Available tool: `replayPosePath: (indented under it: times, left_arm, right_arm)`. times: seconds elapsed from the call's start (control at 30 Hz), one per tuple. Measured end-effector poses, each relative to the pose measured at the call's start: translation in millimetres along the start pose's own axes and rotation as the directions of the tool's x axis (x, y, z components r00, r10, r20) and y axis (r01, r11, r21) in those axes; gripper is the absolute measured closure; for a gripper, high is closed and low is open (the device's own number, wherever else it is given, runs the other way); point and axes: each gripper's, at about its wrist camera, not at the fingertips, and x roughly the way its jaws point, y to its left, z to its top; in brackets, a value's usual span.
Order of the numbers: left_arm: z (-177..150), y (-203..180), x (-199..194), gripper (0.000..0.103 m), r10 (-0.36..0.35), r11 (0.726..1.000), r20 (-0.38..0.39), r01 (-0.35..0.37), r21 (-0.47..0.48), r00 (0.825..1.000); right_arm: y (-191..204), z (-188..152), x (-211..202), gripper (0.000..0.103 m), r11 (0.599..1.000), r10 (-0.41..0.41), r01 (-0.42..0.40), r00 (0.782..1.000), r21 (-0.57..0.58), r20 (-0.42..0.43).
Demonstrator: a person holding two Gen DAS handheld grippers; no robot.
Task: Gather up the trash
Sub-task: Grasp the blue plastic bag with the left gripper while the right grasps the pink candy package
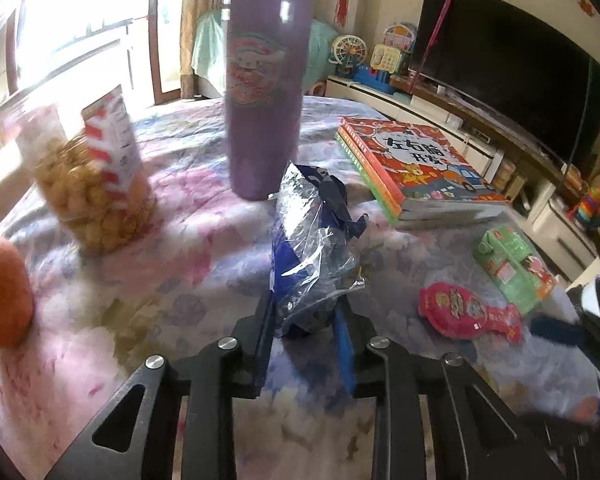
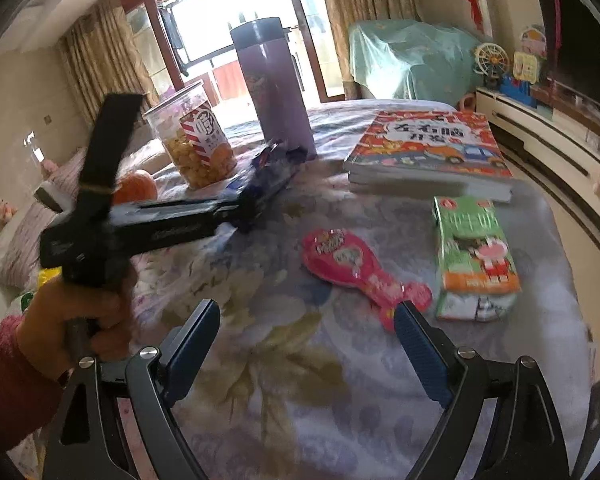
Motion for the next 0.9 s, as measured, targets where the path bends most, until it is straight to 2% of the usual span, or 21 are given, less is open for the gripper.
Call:
replayPosePath:
  times: [0.17, 0.37, 0.47, 0.53, 0.73, 0.83, 0.9]
  left_arm:
    - [-33, 20, -36, 0.078, -0.036, 0.997, 0.005, 0.036, -0.066, 0.999]
    - [-71, 34, -73, 0.078, -0.062, 0.991, 0.003, 0.062, -0.115, 0.998]
    - [-78, 37, -89, 0.078, -0.074, 0.989, 0.008, 0.074, -0.128, 0.997]
    - [-83, 37, -98, 0.078, -0.084, 0.987, 0.015, 0.085, -0.134, 0.996]
    - [-93, 28, -116, 0.078, -0.121, 0.984, 0.021, 0.123, -0.127, 0.992]
    - [-99, 22, -123, 0.078, -0.141, 0.983, 0.019, 0.143, -0.117, 0.99]
    - [-103, 17, -127, 0.078, -0.16, 0.981, 0.013, 0.16, -0.109, 0.987]
  right_arm:
    - [2, 16, 19, 0.013, 0.999, -0.026, 0.025, 1.0, -0.042, -0.013]
    - [7, 26, 49, 0.014, 0.988, -0.11, 0.101, 0.991, -0.113, -0.075]
    - [3, 24, 63, 0.031, 0.984, -0.158, 0.144, 0.979, -0.109, -0.129]
    - [2, 24, 59, 0.057, 0.978, -0.195, 0.183, 0.973, -0.104, -0.121]
    - [4, 6, 24, 0.057, 0.997, -0.054, 0.059, 0.994, 0.051, -0.099]
    - [3, -10, 1, 0.057, 0.988, 0.021, -0.007, 0.995, 0.155, -0.094]
    - [1, -22, -13, 0.057, 0.976, 0.044, -0.022, 0.994, 0.215, -0.1]
